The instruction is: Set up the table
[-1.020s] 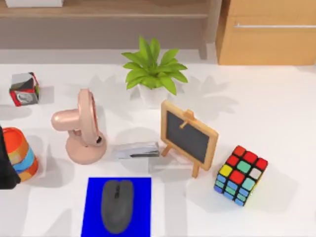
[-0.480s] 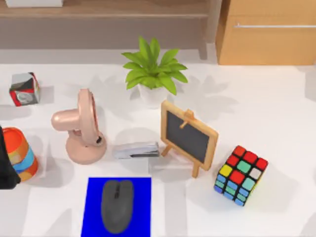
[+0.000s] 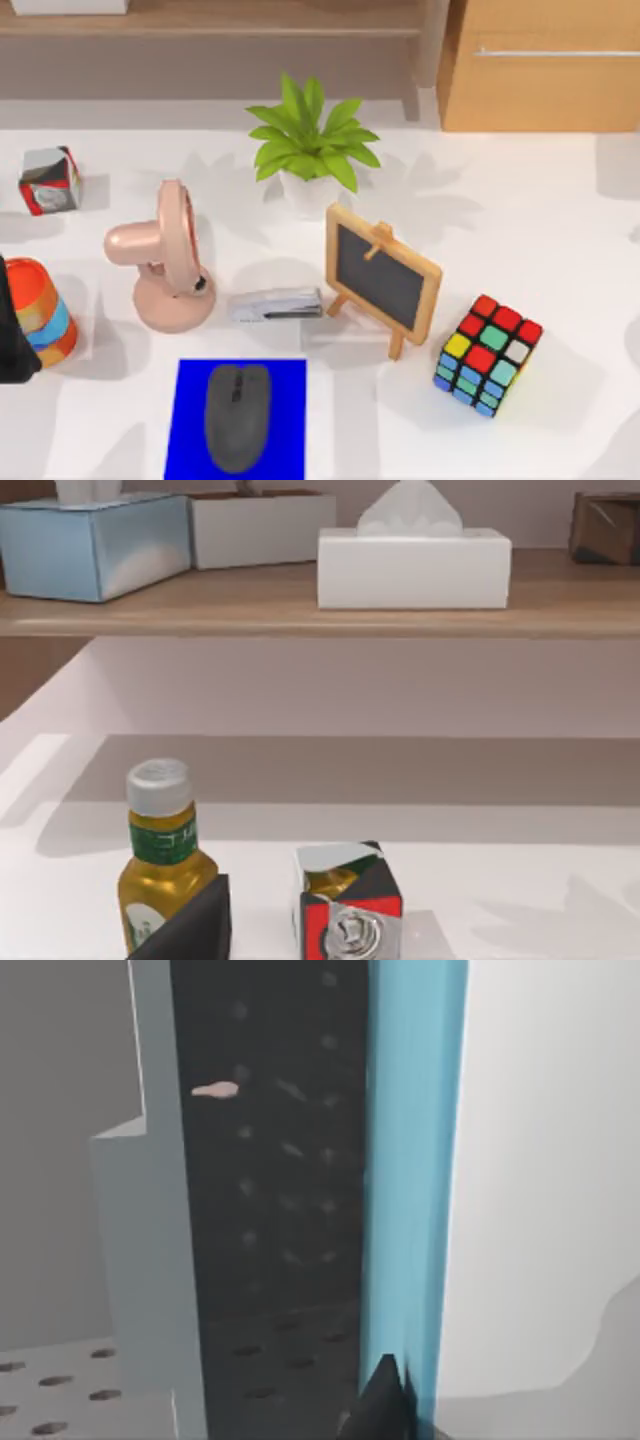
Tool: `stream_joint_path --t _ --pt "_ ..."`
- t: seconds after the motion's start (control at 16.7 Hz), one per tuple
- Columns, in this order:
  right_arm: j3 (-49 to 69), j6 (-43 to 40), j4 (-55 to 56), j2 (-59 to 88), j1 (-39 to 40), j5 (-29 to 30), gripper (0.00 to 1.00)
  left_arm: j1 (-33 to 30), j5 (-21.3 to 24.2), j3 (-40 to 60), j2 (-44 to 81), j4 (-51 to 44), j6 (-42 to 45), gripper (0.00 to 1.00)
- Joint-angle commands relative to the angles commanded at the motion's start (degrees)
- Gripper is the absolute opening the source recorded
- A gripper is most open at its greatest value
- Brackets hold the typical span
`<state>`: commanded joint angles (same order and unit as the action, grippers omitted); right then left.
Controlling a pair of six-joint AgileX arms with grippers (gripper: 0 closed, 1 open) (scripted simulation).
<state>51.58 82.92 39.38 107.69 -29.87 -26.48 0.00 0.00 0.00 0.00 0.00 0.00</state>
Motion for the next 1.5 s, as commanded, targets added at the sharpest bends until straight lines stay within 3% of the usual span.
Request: stream_joint_path --t 0.72,1.5 --pt "6.39 0.66 -0.81 5.32 2.08 2.08 0.00 0.00 0.00 0.00 0.00 0.00 0.00 1.00" --pt "6.39 0.66 -0.81 5.32 2.08 2.08 0.98 0.00 0.00 0.00 0.00 0.00 0.00 1.00"
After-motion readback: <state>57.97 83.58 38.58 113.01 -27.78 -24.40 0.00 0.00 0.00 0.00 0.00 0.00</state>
